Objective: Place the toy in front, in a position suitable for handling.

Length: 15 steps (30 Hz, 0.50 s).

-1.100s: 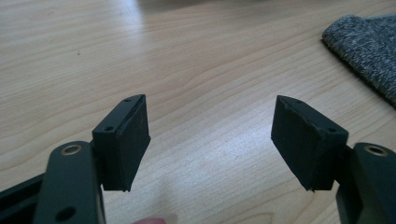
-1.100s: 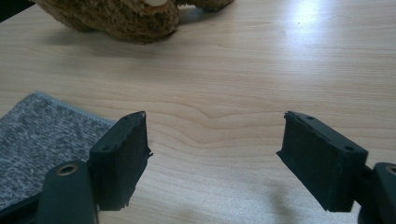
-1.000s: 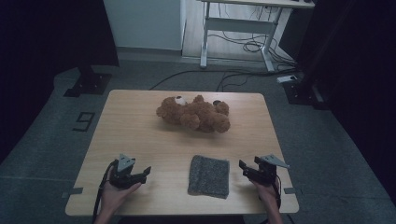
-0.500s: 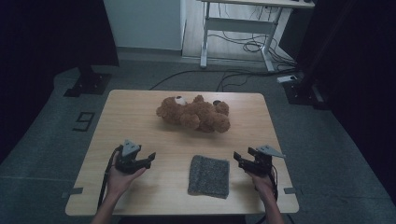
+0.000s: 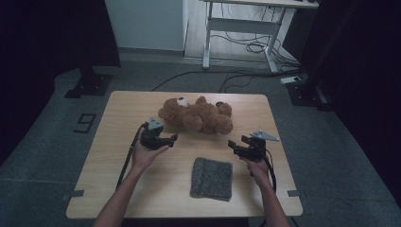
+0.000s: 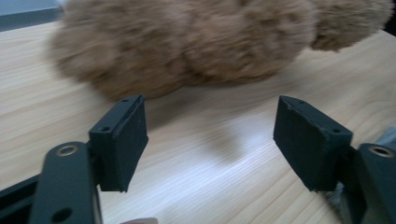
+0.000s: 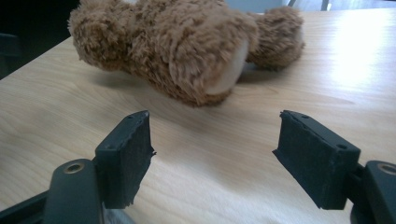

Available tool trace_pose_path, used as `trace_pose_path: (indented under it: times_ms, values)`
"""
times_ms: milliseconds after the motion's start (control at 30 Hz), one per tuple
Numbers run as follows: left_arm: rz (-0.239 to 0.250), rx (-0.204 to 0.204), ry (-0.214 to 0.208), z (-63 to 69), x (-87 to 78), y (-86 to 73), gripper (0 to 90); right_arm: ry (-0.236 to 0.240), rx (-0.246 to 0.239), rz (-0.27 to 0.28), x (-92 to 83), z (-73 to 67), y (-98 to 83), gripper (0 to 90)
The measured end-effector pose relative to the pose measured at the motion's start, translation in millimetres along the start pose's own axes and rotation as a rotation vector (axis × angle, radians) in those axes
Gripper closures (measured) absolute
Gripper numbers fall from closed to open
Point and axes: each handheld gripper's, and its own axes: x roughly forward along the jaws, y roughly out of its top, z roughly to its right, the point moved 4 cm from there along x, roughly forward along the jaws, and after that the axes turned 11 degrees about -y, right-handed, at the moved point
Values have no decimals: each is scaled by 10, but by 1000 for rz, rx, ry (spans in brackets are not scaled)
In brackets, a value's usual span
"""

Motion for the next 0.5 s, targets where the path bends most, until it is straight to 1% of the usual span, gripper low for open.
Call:
trace_pose_path:
  times_ms: [67,100,133,167,200,233,267,300,333,367,400,433,467,500]
  values:
    - [-7,16,-15,76,119,59,236,5,-6,-6,50,-33,36,257]
    - [-7,16,-15,76,119,59,227,5,-6,-6,50,-33,36,257]
    - [-12,26,-25,114,189,97,227,13,-2,-4,73,-47,57,261]
    - [-16,28,-35,152,286,146,203,23,1,-8,125,-71,97,259]
    - [-16,28,-35,152,286,146,201,25,2,-10,146,-77,110,260]
    - [-16,27,-43,172,356,176,201,25,2,-10,146,-77,110,260]
    - [-19,29,-42,181,411,193,195,27,1,-14,183,-86,130,262]
    - [-22,13,-53,190,510,215,188,26,5,-19,243,-98,159,260]
    - [-22,13,-53,190,510,215,181,26,5,-19,243,-98,159,260]
    - [-27,10,-54,194,557,223,181,25,7,-25,272,-103,173,261]
    - [-32,12,-42,193,599,231,165,24,14,-26,315,-106,204,259]
    - [-34,11,-32,192,638,243,165,24,14,-26,315,-106,204,259]
    - [-41,21,-25,200,695,271,166,31,19,-27,350,-114,235,259]
    - [-36,37,-11,209,722,288,168,30,19,-29,365,-117,245,255]
